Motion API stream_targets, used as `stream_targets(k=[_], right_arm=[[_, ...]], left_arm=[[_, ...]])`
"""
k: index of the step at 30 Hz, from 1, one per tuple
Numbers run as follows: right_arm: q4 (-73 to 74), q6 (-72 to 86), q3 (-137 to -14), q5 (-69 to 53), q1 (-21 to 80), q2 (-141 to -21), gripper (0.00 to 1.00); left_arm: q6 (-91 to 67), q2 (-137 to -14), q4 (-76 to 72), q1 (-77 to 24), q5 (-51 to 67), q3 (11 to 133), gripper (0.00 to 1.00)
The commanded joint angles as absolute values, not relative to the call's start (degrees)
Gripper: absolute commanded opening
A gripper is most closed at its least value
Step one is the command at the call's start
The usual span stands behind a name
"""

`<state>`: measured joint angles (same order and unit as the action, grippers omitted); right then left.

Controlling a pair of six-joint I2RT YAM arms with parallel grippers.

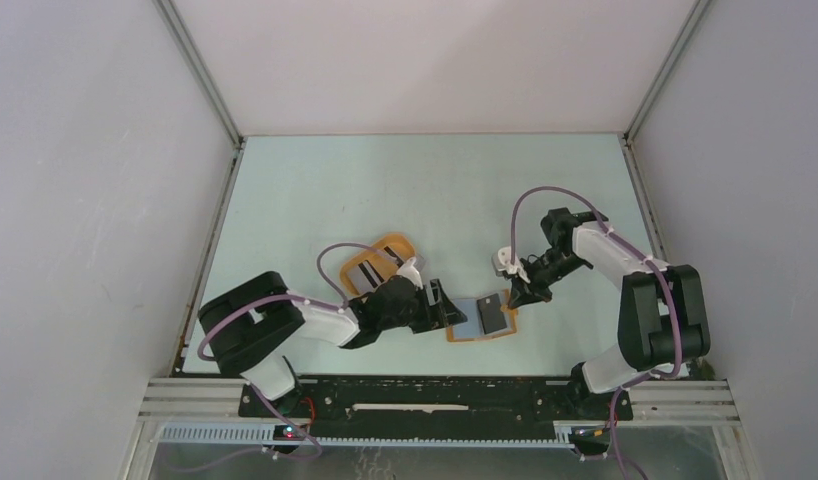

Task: Put the credit cards into the card holder
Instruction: Close the credit card at the center of the board.

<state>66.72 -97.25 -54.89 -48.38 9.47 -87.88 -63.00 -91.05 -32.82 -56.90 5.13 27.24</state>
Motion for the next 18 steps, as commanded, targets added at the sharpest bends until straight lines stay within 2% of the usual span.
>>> stream_targets(k=[1, 7, 18], right_arm=[[63.08, -93.17, -53.98, -44.98, 11.35, -87.68, 0.00], [60.94, -91.01, -53.10, -42.49, 13.40, -87.85, 0.00], [60.07, -89.56, -53.06, -43.33, 13.96, -87.08, 0.00]], left_arm=[[-63.99, -94.82, -35.57, -57.39, 7.49, 28.59, 0.76], [-66.36, -96.54, -48.09, -57.39, 9.61, 26.38, 0.71], [-64.44, -95.18, -54.15, -57.48, 12.68, 28.03, 0.71]])
